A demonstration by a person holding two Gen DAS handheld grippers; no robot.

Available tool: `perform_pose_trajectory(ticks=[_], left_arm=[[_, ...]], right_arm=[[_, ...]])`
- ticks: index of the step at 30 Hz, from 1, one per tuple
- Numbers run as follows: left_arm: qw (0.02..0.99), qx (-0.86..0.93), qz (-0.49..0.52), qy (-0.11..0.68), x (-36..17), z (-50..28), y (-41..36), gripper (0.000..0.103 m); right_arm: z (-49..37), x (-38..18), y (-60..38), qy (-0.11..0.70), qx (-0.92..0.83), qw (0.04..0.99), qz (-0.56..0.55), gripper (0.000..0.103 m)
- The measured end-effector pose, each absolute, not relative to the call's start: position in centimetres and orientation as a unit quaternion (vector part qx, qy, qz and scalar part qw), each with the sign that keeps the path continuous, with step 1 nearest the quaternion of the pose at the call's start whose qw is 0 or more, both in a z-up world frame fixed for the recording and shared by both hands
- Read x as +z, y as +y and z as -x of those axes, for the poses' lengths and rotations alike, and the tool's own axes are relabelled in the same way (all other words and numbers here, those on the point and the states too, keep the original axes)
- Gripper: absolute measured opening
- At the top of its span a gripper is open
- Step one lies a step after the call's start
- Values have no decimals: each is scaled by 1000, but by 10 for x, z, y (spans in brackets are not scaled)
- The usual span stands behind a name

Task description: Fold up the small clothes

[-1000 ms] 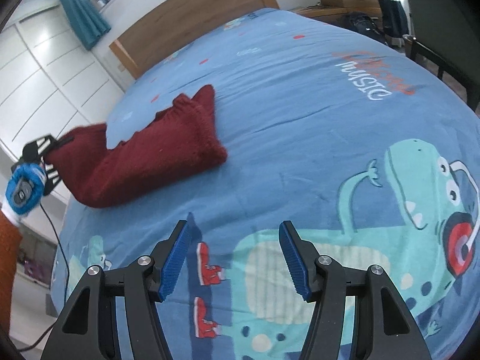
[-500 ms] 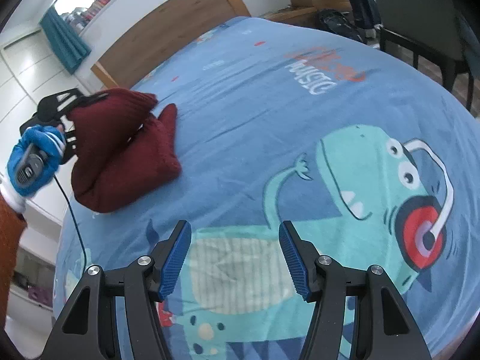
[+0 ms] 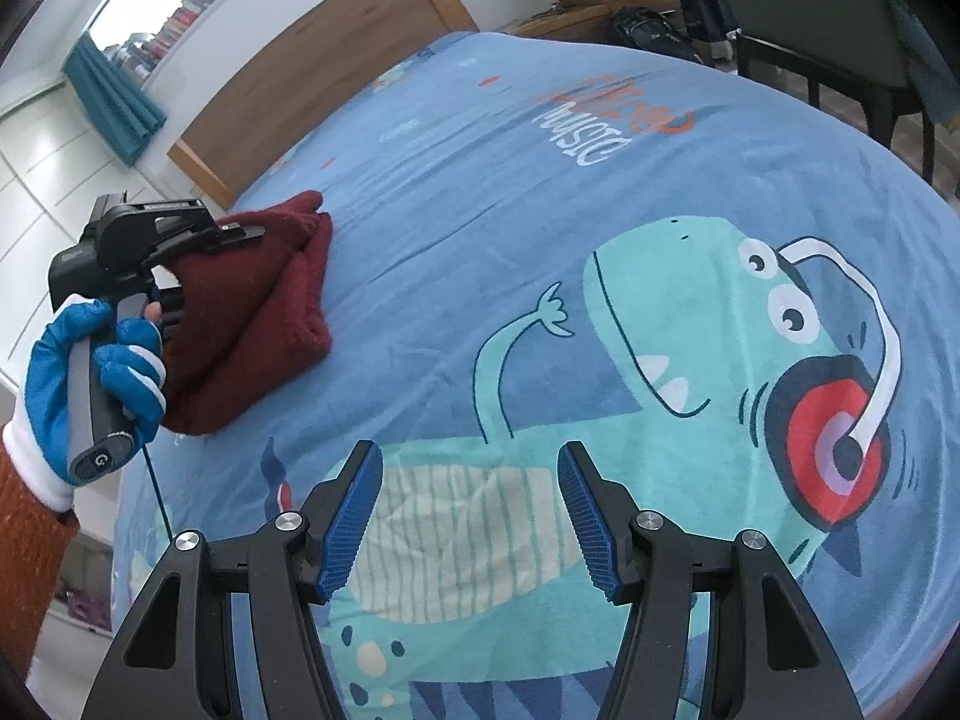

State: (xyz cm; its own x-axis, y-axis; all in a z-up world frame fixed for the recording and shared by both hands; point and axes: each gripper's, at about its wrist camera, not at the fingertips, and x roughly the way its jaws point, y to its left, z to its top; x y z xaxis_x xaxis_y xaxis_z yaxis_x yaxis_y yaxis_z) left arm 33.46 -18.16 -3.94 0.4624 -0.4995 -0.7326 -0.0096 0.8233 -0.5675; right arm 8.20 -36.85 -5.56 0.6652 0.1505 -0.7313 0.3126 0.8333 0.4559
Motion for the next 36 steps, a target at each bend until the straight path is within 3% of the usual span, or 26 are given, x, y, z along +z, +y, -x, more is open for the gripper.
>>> perform_pose_trajectory(ticks=[4,8,9,19,25,30,36], left_arm=[[815,-156,246,500,-32,-331,-183,25],[804,-181,256,504,-28,-333,-190,43],[796,-194,263,510,-30,-332,-192,44],[767,-297,252,509,6,-338,-186,44],[816,-314,159,458,46,-333,-132,45],[852,-246,116,448,45,-355,-64,45],[859,-237,80,448,29,-366,-44,45]], right_arm=[[-87,-58,-362,409,-43,866,-284,63],[-93,-55,-352,412,-36,867,-277,63],[-95,-54,-350,413,-34,868,-274,63],[-111,-33,-335,410,-30,878,-246,63],[-136,-3,-319,393,-11,894,-216,63],[-177,36,-294,363,31,912,-190,63],[-257,59,-240,354,96,920,-137,63]])
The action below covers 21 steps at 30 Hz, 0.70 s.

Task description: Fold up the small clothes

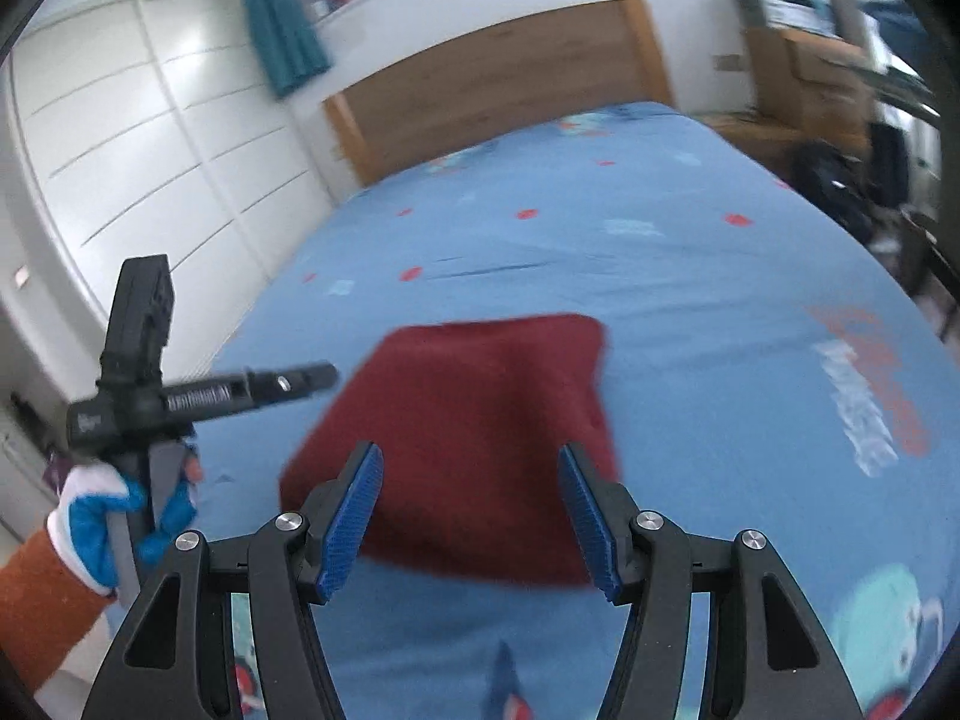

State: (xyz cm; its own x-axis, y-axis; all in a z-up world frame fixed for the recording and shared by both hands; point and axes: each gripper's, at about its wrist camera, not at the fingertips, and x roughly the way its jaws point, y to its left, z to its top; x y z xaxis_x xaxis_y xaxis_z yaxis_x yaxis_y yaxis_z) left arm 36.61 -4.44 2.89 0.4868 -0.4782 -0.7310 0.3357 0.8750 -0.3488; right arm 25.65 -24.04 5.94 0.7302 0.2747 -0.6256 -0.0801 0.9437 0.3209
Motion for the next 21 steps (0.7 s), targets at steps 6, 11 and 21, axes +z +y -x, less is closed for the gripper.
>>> perform_pose_trajectory(ticks=[6,11,21], left_arm=[[856,-254,18,450,-12,-360,-63,45],[853,-267,2,448,-34,-345,-69,45],[855,-285,-30,432,-45,-289,-74,47]], right_arm=[[-326,31,-216,388,89,912,-98,63],[-342,-22,-228,434,78,892,-103,63],[-282,-49,-261,426,146,882,-138,63]])
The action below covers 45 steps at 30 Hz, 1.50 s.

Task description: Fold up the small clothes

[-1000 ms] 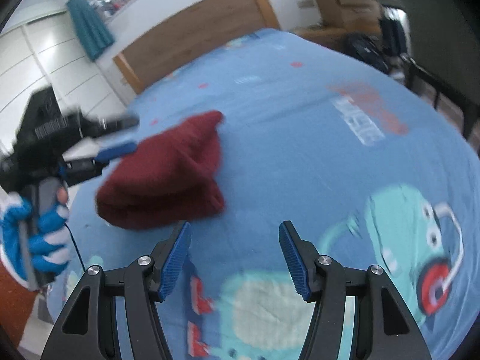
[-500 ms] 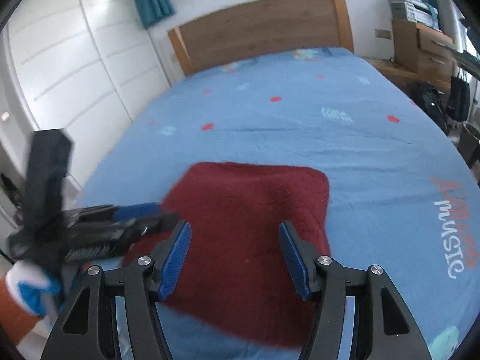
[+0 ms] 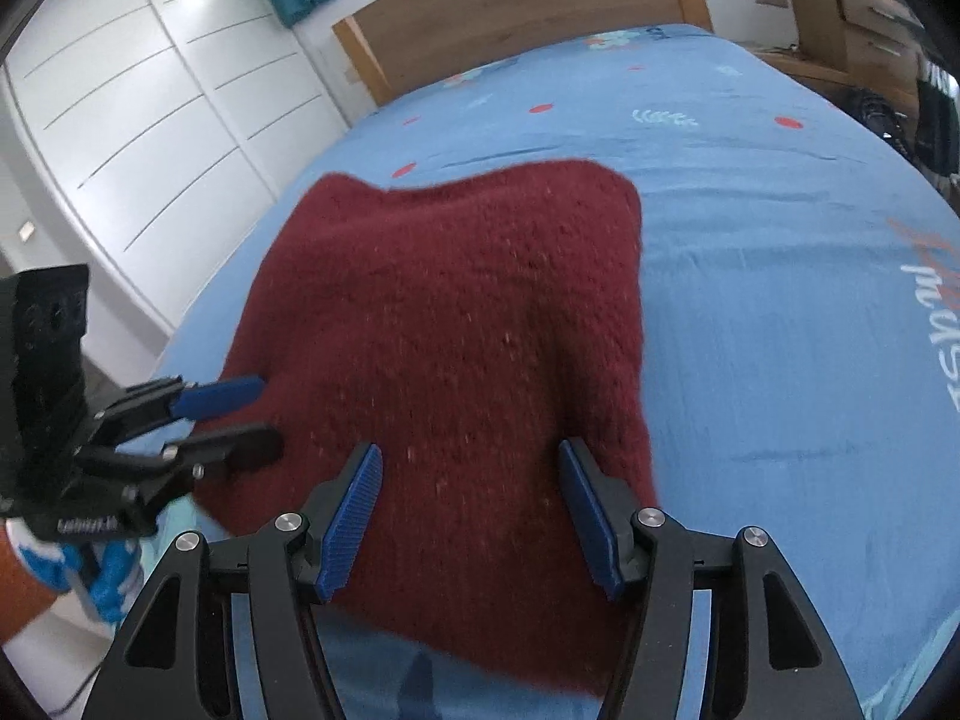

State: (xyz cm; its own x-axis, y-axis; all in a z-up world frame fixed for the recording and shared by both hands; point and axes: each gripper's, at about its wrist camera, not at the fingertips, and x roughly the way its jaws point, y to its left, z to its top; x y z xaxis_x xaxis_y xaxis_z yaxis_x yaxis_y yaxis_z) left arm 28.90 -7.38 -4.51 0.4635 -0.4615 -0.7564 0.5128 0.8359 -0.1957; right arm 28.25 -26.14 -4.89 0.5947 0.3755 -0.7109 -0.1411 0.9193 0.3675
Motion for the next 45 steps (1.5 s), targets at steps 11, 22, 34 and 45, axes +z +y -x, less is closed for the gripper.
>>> perform_pose_trajectory(ticks=[11,22,34,45], left_arm=[[858,-276,-54,430,-46,-282,-75,47],[858,-278,-51,428,-46,-275,-75,47],[869,-270,-54,411,-45,-266,-72,47],[871,-268,-44,408,-44,-266,-69,47]], right_arm=[[-278,-5,-255,405,148,895,-117,63],[-296,-45,-255,430,105,887,-128,67],[-266,-46,-244,450,96,884,-83,68],[-252,-45,-243,469,86,876,-67,72]])
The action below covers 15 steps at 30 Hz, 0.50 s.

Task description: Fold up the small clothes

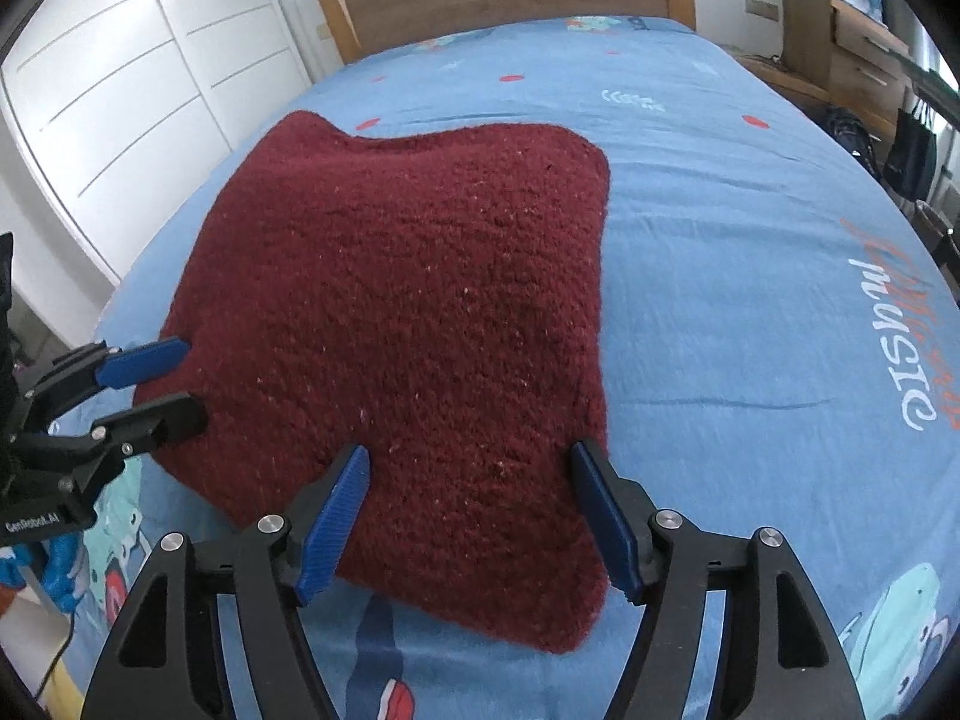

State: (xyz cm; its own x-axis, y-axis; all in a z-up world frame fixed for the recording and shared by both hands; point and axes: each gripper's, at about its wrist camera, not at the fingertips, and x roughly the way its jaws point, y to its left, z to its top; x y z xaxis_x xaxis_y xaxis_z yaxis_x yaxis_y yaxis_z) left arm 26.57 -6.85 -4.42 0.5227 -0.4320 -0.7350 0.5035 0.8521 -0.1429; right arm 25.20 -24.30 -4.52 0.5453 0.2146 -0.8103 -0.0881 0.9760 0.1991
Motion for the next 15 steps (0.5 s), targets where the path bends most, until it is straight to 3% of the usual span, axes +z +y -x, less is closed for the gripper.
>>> perform_pose_trajectory(ticks=[12,15], left_arm=[[876,-260,-28,406,-32,-260,-57,54],[876,-256,2,409,-24,-263,-38,64]], right_arm=[[-237,-50,-247,500,79,859,-75,76],[-226,-42,-246,496,78,862,-67,76]])
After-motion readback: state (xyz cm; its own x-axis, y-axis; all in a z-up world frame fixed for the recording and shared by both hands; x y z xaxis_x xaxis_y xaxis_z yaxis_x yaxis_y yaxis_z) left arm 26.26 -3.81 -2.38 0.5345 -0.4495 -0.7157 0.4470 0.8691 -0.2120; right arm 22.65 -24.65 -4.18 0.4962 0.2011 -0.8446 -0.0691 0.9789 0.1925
